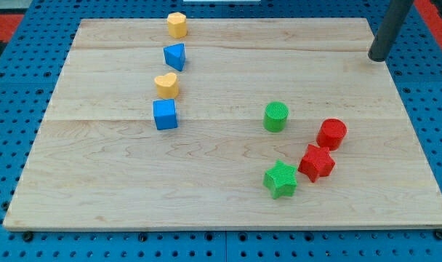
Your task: Move the red star below the green circle
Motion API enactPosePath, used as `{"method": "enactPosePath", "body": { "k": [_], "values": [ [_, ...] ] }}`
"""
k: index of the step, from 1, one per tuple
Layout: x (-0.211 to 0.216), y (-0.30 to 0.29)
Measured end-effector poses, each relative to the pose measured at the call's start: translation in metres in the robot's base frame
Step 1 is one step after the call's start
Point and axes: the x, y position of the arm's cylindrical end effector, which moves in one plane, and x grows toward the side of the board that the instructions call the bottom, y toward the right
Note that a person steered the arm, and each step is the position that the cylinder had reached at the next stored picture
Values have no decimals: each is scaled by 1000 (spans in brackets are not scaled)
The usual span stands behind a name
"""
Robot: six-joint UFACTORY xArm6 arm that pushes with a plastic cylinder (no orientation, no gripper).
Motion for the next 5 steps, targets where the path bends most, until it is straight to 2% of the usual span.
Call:
{"method": "enactPosePath", "body": {
  "k": [2, 3, 4, 5],
  "values": [
    [-4, 1],
    [-3, 57],
    [18, 67],
    [71, 65]
  ]
}}
